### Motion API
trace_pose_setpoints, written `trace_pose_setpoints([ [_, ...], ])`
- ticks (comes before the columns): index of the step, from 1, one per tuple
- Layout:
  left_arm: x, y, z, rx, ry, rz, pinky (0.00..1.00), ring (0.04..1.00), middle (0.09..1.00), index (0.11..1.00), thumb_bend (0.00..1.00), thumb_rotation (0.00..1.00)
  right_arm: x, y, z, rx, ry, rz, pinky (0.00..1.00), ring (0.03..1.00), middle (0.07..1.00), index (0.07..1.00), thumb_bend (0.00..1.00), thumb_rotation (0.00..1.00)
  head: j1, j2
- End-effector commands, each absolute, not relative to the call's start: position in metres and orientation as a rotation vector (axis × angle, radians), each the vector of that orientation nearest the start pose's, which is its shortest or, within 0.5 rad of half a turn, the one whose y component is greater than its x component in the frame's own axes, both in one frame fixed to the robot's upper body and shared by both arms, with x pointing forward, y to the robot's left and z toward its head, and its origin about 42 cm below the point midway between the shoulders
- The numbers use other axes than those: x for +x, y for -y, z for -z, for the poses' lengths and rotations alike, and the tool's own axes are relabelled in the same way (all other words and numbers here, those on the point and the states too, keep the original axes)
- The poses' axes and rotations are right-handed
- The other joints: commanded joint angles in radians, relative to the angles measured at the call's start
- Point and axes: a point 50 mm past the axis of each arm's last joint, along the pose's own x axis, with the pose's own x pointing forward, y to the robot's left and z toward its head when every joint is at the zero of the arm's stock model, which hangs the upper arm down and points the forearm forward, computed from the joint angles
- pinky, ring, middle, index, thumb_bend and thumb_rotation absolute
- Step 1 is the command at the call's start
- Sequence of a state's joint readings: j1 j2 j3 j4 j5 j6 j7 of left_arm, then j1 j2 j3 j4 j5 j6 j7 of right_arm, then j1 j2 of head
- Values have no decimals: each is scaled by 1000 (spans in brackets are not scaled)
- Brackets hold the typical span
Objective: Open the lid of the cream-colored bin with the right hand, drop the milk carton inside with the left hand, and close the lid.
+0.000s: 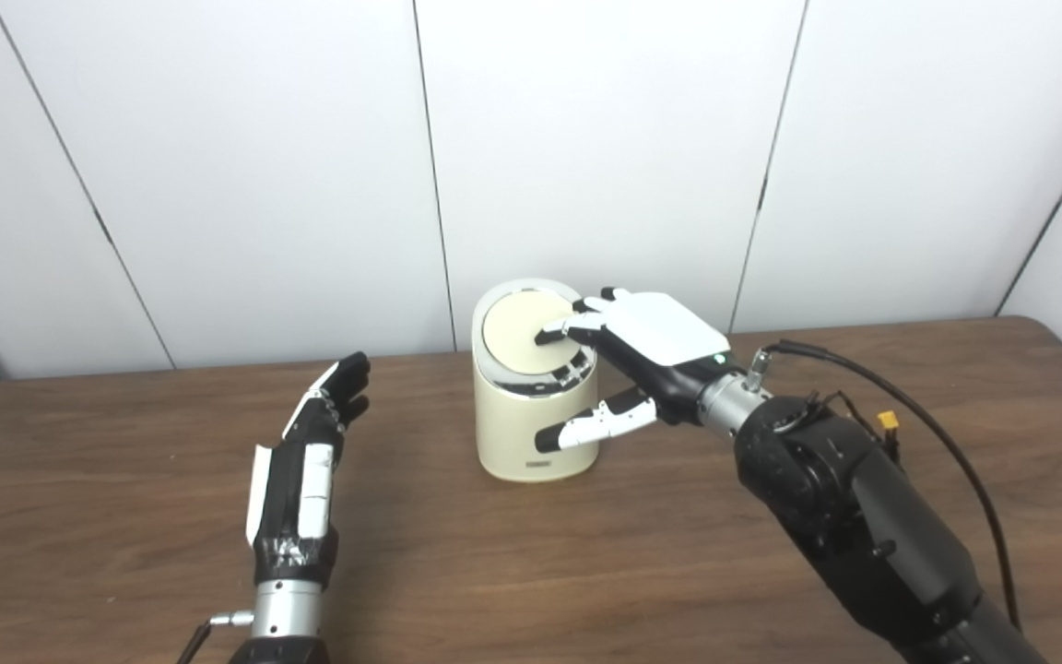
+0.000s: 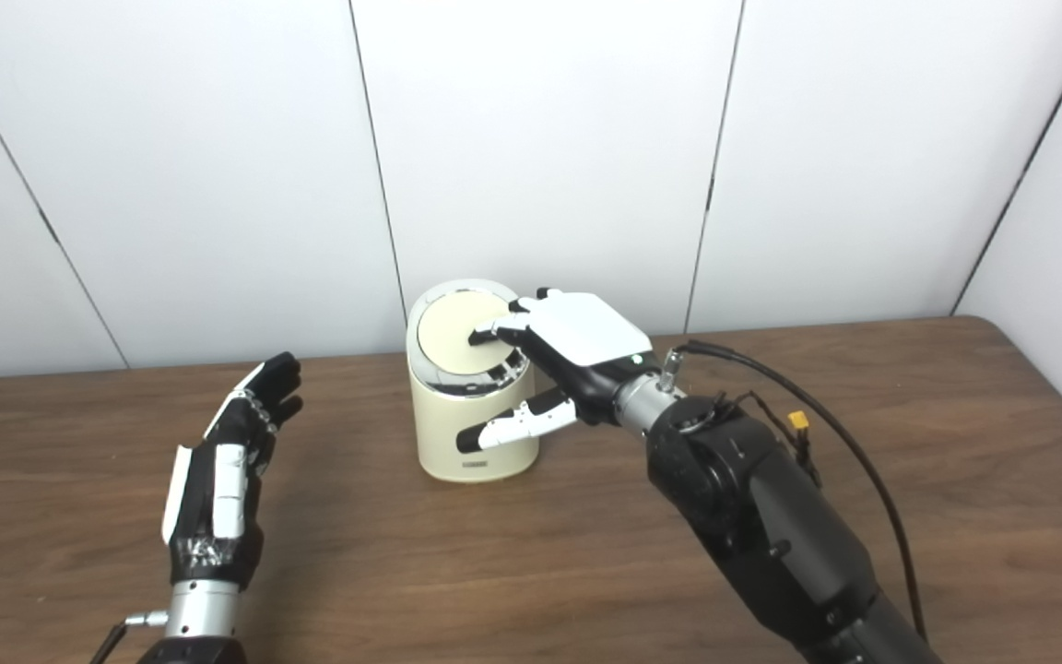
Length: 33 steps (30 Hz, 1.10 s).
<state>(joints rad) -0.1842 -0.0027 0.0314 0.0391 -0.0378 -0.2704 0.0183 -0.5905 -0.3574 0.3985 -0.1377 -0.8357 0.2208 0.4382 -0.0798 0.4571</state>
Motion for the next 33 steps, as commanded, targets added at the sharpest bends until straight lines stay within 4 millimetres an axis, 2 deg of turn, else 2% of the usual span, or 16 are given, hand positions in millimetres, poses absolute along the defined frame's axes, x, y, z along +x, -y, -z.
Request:
trace_pose_setpoints([
  [1,345,-201,-178,-46,506,5,885,897,872,871,730,939,409,183,-253,-1390,161,-445,1000,940,843,810,838,829,-1,1],
  [10,344,-200,-178,-43,505,-3,885,894,869,869,722,941,405,182,-261,-1352,217,-430,1000,937,841,819,827,819,8,-3],
  [13,343,-201,-178,-44,501,-3,878,889,866,867,730,939,398,182,-275,-1241,338,-354,1000,938,871,867,781,783,9,-1],
  [15,343,-201,-178,-43,505,2,877,890,870,871,723,941,391,182,-287,-1146,433,-276,989,965,919,932,760,792,11,-2],
  [18,342,-202,-178,-45,507,8,884,893,874,874,710,951,382,184,-301,-1021,556,-175,960,984,980,982,720,790,12,0],
  [24,341,-204,-177,-52,505,9,907,902,875,875,699,969,364,200,-326,-810,744,15,897,996,1000,1000,701,859,13,2],
  [27,341,-205,-176,-47,507,1,907,903,876,874,699,971,353,208,-332,-724,799,93,907,988,1000,997,622,899,15,4],
  [30,340,-206,-176,-63,508,-6,896,892,875,871,696,964,347,214,-328,-639,791,140,850,938,983,979,432,882,19,6],
  [31,339,-207,-176,-75,513,-10,888,886,872,867,695,957,346,217,-324,-610,774,156,866,944,976,967,379,883,20,6],
  [33,338,-208,-176,-92,520,-18,875,877,866,861,683,955,346,223,-315,-568,748,178,850,936,952,936,307,897,21,10],
])
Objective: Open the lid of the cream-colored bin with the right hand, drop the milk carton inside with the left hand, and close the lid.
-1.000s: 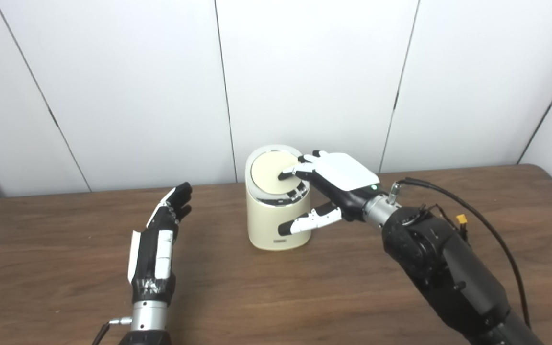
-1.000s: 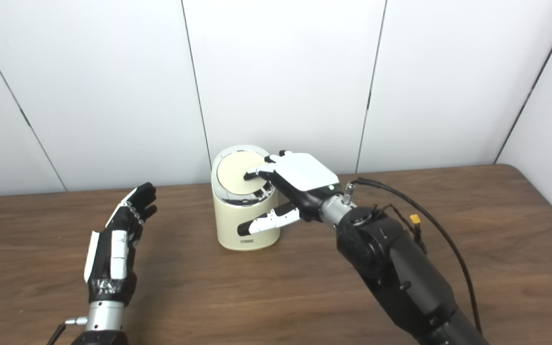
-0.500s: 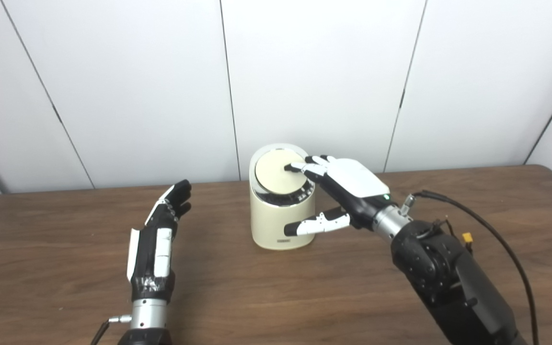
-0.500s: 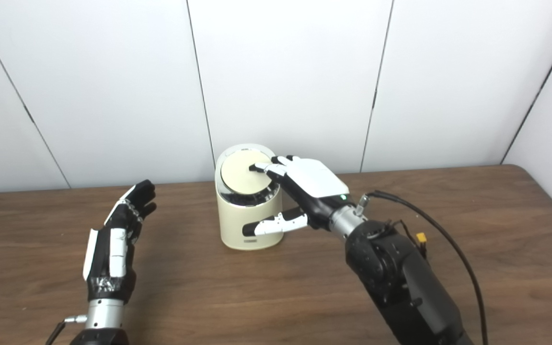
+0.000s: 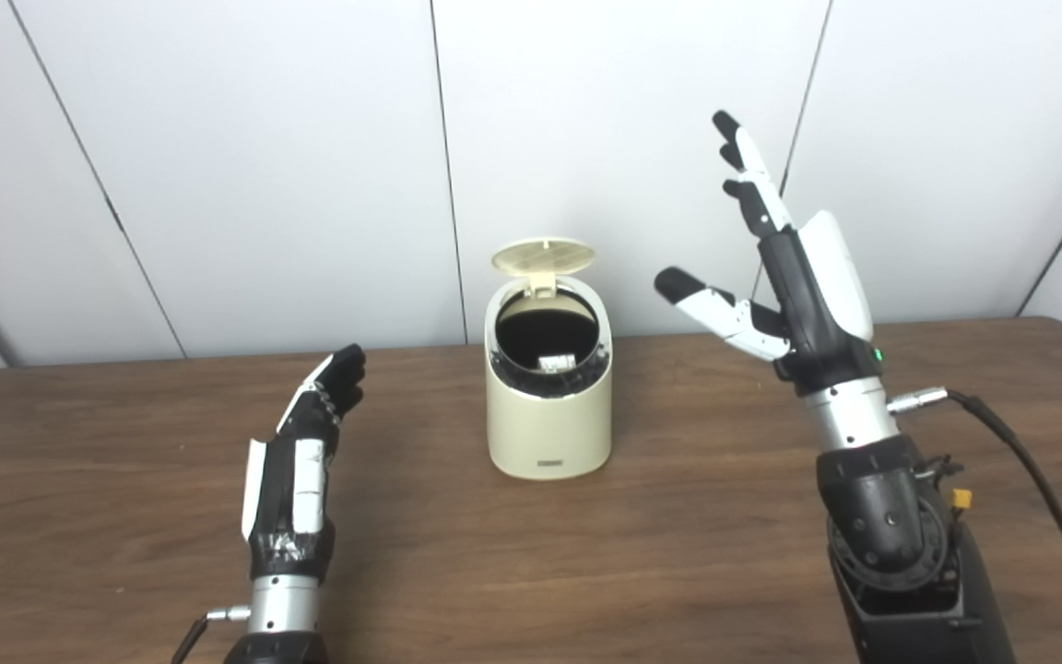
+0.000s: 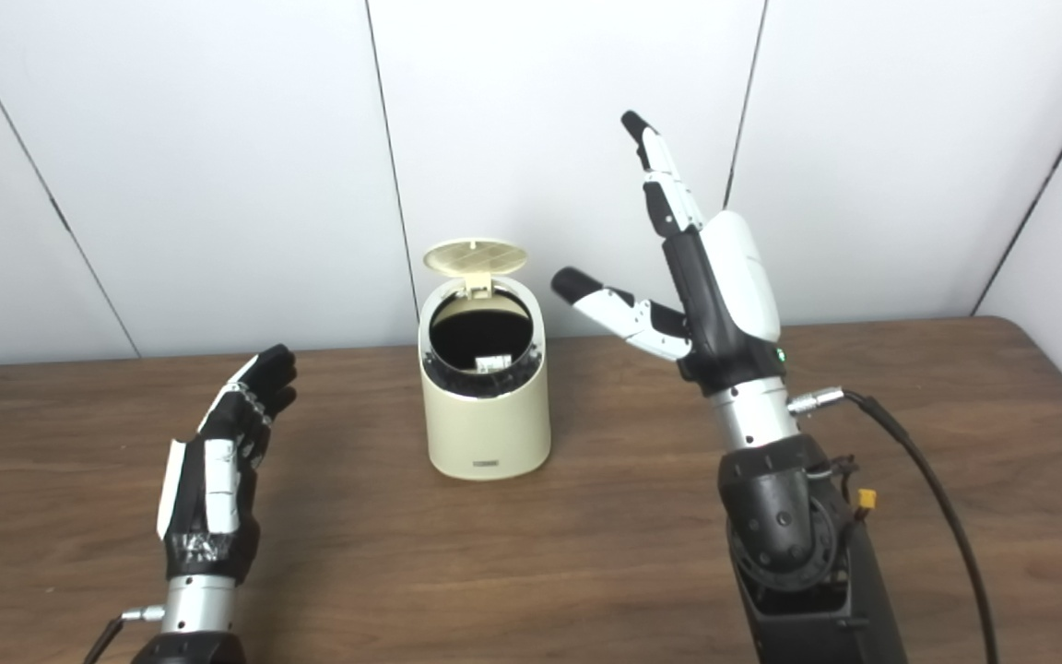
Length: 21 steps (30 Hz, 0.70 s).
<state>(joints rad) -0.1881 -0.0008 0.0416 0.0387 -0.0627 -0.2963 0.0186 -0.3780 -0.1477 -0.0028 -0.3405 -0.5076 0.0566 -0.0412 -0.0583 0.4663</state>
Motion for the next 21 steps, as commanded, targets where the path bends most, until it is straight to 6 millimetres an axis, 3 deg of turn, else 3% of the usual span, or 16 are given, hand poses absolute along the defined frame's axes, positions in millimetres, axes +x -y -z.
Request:
trace_pose_setpoints([
  [1,337,-209,-176,-100,523,-25,865,869,860,857,664,960,346,228,-308,-550,733,184,818,914,927,910,266,909,0,2],
  [3,335,-211,-176,-115,526,-47,842,852,849,844,574,970,348,237,-289,-511,700,185,795,890,899,883,213,902,1,8],
  [7,334,-215,-176,-109,527,-78,783,818,829,825,395,947,353,249,-246,-449,641,166,757,853,858,842,199,682,2,16],
  [10,333,-217,-175,-99,521,-93,772,815,823,819,392,908,353,254,-227,-426,610,154,722,837,861,851,233,724,1,19],
  [17,334,-217,-173,-97,518,-97,766,809,817,813,391,889,363,254,-231,-463,653,161,732,831,848,835,242,708,3,15],
  [21,335,-216,-172,-102,522,-94,764,807,817,813,408,884,368,246,-251,-532,668,141,763,856,859,832,366,804,2,11],
])
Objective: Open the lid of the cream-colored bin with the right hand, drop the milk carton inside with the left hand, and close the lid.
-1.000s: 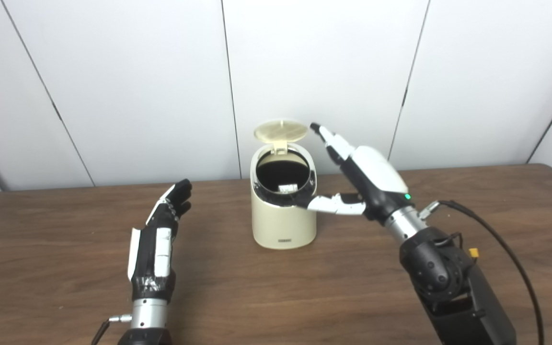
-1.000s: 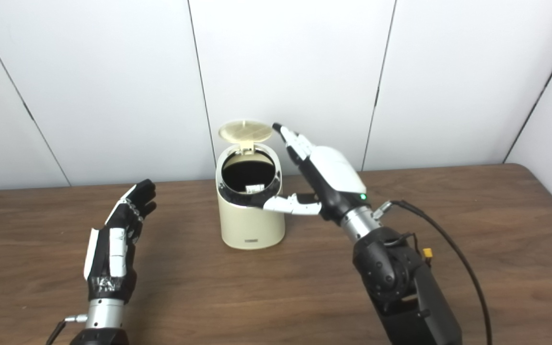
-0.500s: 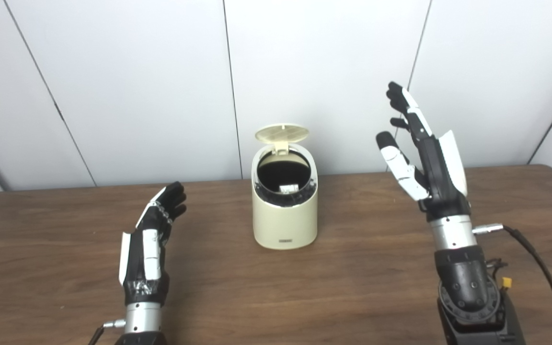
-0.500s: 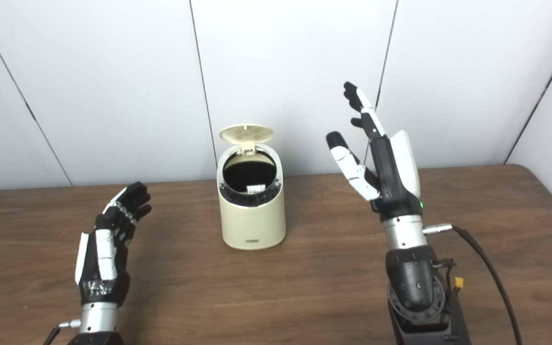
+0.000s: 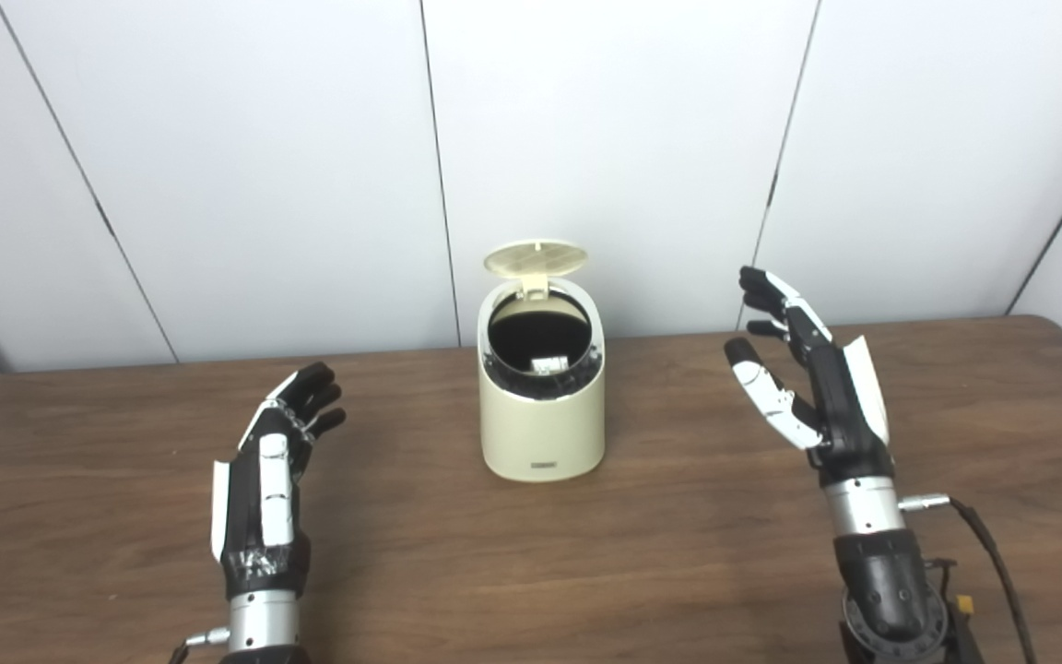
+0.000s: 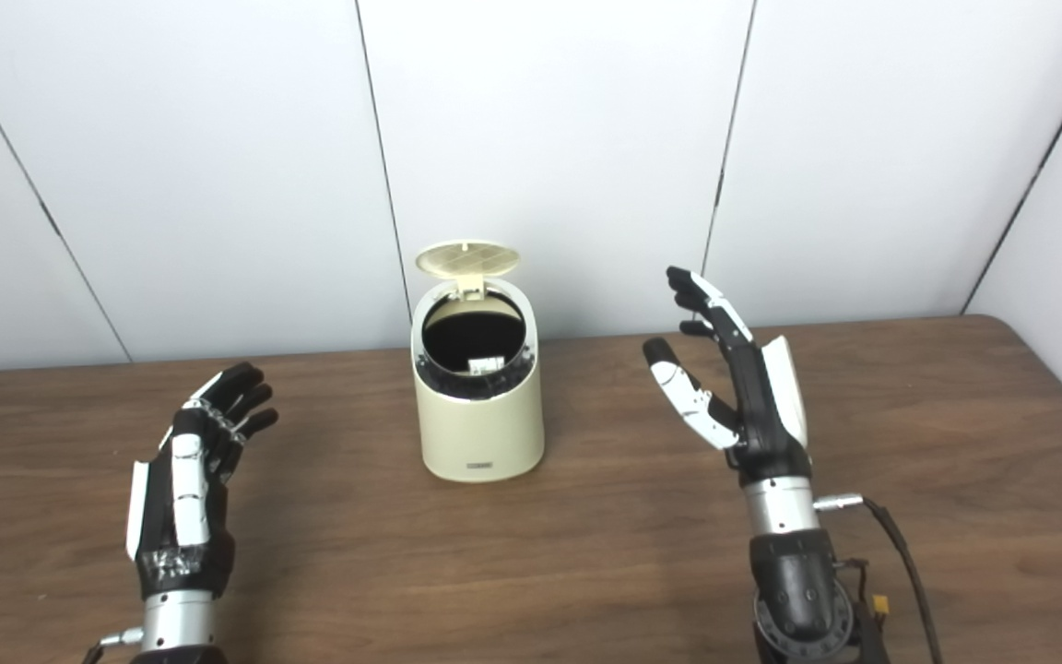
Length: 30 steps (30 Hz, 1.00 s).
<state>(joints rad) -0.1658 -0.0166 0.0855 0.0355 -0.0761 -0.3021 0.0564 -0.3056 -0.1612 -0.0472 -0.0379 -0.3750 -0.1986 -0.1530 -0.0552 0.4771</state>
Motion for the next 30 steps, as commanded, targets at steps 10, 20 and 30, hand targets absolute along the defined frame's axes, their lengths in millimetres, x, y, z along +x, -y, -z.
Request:
trace_pose_setpoints([
  [10,335,-215,-171,-105,523,-79,769,811,822,815,540,891,371,231,-307,-685,725,57,821,903,901,879,689,885,-5,-3],
  [20,334,-212,-170,-92,517,-68,775,820,826,816,583,904,382,212,-345,-847,732,-43,847,949,937,890,773,905,-1,-2],
  [30,334,-208,-170,-81,510,-46,794,838,832,821,620,894,399,185,-362,-1024,651,-147,853,937,899,872,861,871,6,-7],
])
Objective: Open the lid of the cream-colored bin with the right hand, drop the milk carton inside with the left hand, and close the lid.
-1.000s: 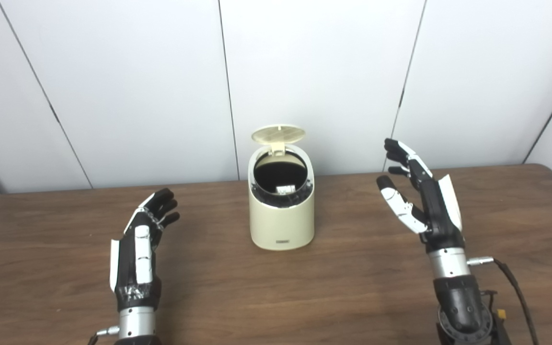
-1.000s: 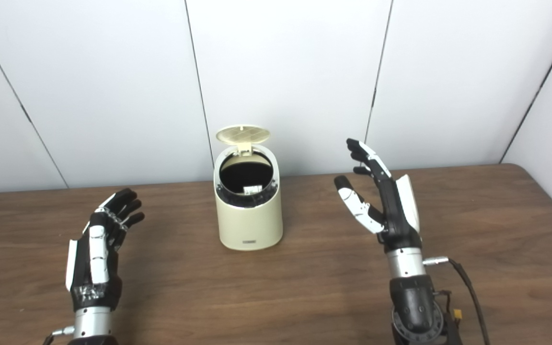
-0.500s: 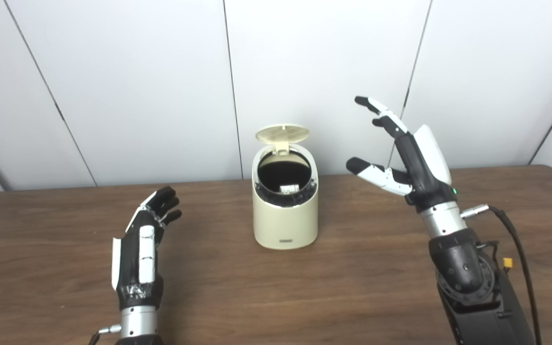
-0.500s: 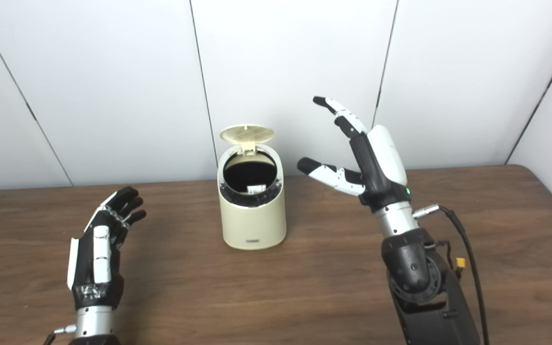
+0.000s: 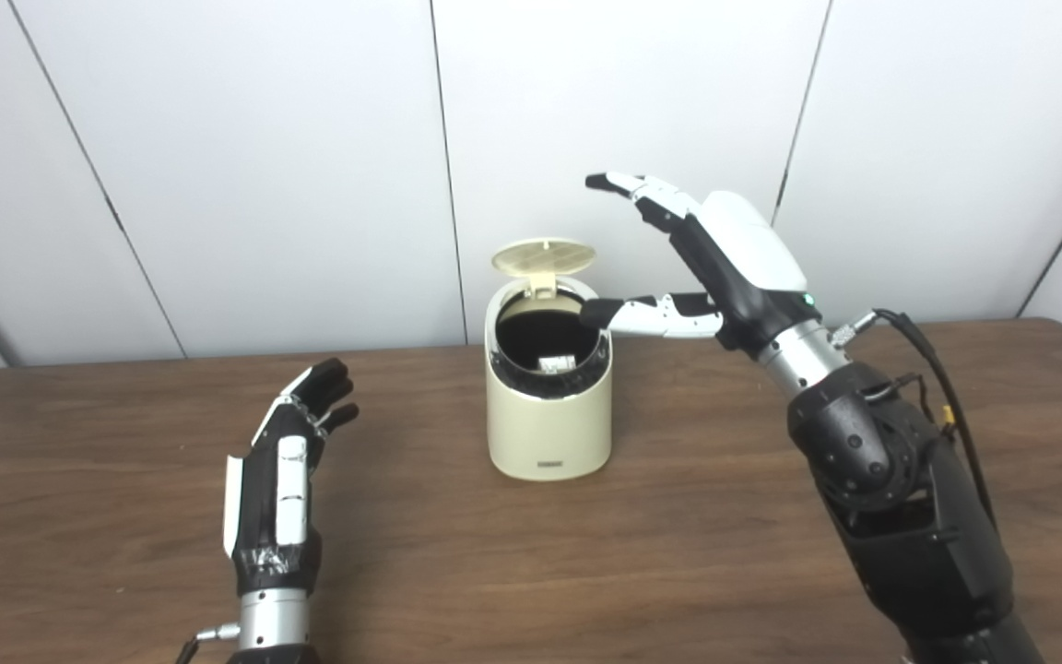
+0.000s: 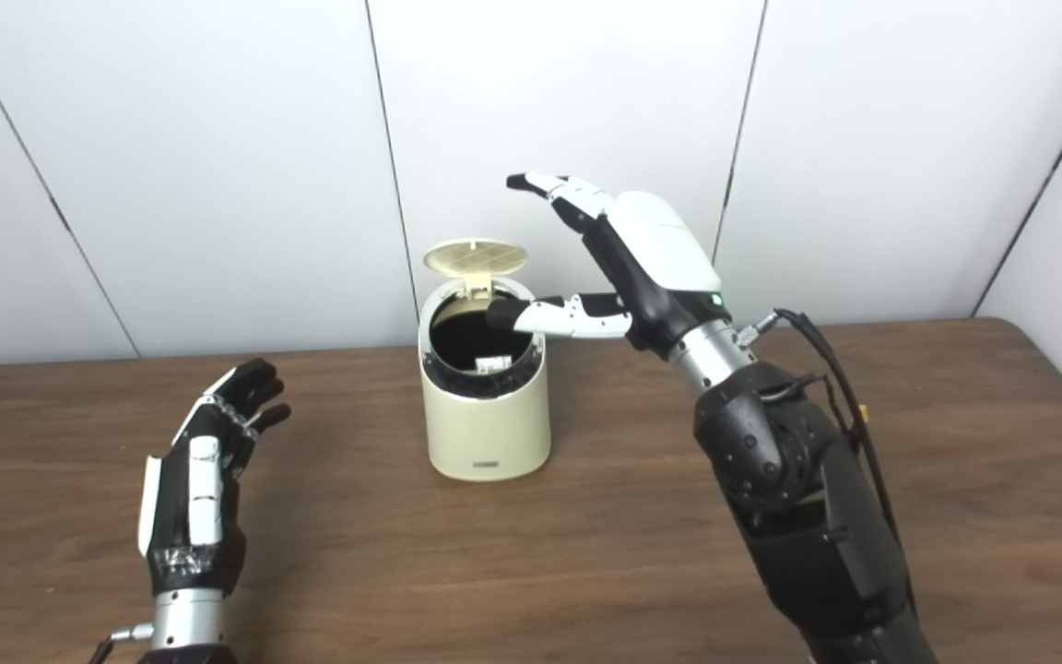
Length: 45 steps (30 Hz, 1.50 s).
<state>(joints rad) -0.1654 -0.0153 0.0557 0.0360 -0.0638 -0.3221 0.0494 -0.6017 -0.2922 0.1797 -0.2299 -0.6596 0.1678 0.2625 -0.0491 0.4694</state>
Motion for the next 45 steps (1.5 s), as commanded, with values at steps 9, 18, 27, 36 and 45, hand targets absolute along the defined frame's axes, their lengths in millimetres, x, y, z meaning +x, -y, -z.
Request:
trace_pose_setpoints([
  [9,332,-207,-172,-75,509,-39,806,844,833,822,632,888,414,166,-365,-1117,636,-228,880,938,850,835,826,814,4,2],
  [18,329,-208,-176,-72,518,-41,813,845,839,827,632,890,417,152,-363,-1117,647,-275,914,932,837,817,811,796,9,9],
  [27,329,-207,-178,-76,513,-39,802,848,838,828,634,893,407,154,-345,-1110,632,-303,931,922,805,802,812,823,11,16],
  [36,330,-205,-178,-79,513,-41,797,844,835,824,615,895,396,158,-325,-1122,597,-328,917,898,778,775,804,818,7,14],
  [45,327,-204,-179,-78,510,-41,781,830,832,820,617,887,395,159,-314,-1109,548,-361,917,891,775,768,793,777,9,26],
])
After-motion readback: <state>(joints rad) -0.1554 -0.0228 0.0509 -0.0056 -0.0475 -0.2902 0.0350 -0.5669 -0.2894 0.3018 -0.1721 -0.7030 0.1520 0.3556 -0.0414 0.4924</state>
